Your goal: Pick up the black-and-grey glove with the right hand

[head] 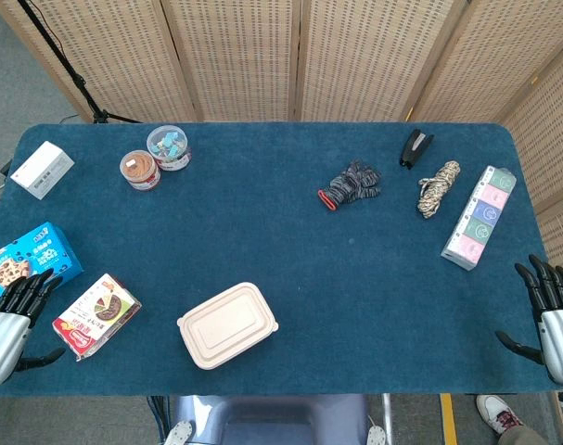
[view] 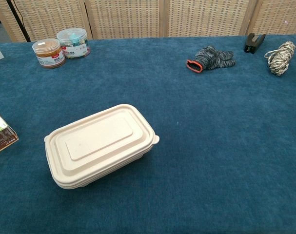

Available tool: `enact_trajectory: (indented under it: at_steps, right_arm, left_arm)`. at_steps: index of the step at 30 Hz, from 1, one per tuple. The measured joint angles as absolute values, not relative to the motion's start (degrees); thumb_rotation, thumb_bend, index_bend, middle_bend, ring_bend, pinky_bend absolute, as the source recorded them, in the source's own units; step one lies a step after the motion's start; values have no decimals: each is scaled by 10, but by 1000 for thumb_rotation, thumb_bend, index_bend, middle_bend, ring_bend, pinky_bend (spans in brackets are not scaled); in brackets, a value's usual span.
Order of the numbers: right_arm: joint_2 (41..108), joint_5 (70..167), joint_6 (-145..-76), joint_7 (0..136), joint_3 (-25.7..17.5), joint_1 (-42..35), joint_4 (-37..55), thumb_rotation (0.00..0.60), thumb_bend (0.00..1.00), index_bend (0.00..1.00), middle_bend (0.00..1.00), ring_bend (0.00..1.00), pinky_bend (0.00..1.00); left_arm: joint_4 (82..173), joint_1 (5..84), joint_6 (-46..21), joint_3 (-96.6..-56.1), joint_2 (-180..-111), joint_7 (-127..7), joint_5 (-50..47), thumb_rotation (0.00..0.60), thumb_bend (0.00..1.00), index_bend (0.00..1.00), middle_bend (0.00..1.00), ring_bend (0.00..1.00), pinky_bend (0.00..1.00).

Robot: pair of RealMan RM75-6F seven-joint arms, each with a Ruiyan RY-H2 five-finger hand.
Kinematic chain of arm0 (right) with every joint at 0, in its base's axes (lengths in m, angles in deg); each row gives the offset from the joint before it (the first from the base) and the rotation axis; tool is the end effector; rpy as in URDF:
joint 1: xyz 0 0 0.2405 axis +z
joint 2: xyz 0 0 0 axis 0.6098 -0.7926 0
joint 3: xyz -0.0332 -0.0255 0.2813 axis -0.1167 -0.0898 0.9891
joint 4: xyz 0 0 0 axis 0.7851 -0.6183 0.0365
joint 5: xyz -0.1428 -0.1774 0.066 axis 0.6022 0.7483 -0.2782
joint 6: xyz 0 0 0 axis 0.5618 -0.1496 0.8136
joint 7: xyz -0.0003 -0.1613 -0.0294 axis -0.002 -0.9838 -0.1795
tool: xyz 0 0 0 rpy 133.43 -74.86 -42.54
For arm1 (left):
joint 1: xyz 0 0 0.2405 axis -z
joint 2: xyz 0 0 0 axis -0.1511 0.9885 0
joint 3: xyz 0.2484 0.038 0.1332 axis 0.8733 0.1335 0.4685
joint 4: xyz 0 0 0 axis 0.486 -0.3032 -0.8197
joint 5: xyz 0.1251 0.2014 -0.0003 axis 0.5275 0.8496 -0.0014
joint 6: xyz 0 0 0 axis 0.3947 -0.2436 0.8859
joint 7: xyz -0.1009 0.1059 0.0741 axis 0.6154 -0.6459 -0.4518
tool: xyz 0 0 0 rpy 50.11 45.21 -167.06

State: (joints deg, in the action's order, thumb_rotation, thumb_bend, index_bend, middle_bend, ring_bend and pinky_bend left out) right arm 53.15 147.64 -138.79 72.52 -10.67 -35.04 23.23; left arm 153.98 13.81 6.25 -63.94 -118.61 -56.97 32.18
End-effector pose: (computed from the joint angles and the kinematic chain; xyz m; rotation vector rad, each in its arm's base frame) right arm -0.3457 -0.1937 0.1819 1.3806 -0.7785 1.0142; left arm -0.3230 0.1733 0.1494 -1.5850 -0.9804 -0.8980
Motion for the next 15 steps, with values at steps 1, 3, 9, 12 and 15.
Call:
enact_trajectory:
  at_steps: [1, 3, 9, 12, 15]
  right_arm:
    - [532, 1476, -1387, 724, -107, -350, 232, 600, 0, 47, 0, 0, 0]
    - [532, 1474, -1386, 722, -107, -350, 233, 600, 0, 47, 0, 0, 0]
    - [529, 1468, -1381, 720, -108, -352, 236, 600, 0, 47, 0, 0, 0]
    - [529, 1465, -1376, 719, -107, -351, 236, 600, 0, 47, 0, 0, 0]
    - [531, 1461, -1366, 718, -105, -345, 234, 600, 0, 48, 0, 0, 0]
  left_arm:
    - [1540, 138, 62, -640, -1186, -571, 321, 600, 0, 0, 0, 0, 0]
    - [1540, 138, 62, -641, -1187, -573, 319, 600, 0, 0, 0, 0, 0]
    - [1541, 137, 64, -642, -1192, -585, 318, 600, 0, 0, 0, 0, 0]
    - [1539, 135, 72, -643, -1196, -588, 322, 600, 0, 0, 0, 0, 0]
    - [1532, 133, 82, -646, -1203, -593, 326, 600, 0, 0, 0, 0, 0]
